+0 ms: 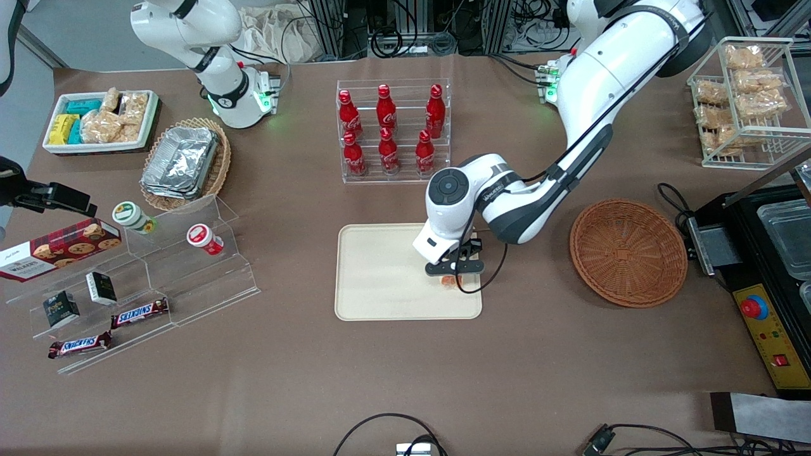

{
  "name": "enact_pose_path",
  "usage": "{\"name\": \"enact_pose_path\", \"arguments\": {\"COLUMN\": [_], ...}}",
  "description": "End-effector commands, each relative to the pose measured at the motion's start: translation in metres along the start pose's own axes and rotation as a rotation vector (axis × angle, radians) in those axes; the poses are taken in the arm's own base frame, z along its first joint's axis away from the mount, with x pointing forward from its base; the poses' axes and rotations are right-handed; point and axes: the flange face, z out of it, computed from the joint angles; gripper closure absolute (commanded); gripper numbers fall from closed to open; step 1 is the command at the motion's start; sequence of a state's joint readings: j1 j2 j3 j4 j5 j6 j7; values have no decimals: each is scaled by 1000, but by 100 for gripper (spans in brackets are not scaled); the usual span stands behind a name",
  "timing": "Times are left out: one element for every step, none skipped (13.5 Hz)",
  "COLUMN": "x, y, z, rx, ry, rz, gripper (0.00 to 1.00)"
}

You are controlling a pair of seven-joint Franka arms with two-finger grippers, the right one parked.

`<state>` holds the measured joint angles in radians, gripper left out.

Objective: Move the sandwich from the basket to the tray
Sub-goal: 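Lower the sandwich onto the cream tray and open the left gripper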

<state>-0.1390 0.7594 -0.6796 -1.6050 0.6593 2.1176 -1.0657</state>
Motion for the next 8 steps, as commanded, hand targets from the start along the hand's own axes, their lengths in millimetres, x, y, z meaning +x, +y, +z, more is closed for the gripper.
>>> {"name": "enact_pose_path", "arguments": {"x": [7, 7, 8, 7, 8, 10, 11, 12], "y": [10, 11, 10, 11, 10, 10, 10, 10], "z": [5, 6, 6, 6, 4, 3, 2, 1], "rx": [7, 6, 6, 6, 6, 5, 5, 8], "ry": [21, 20, 20, 20, 25, 28, 32, 39], "rz": [-14, -13, -15, -12, -11, -11, -11, -13], "gripper": [94, 89, 84, 77, 70, 57, 50, 46]}}
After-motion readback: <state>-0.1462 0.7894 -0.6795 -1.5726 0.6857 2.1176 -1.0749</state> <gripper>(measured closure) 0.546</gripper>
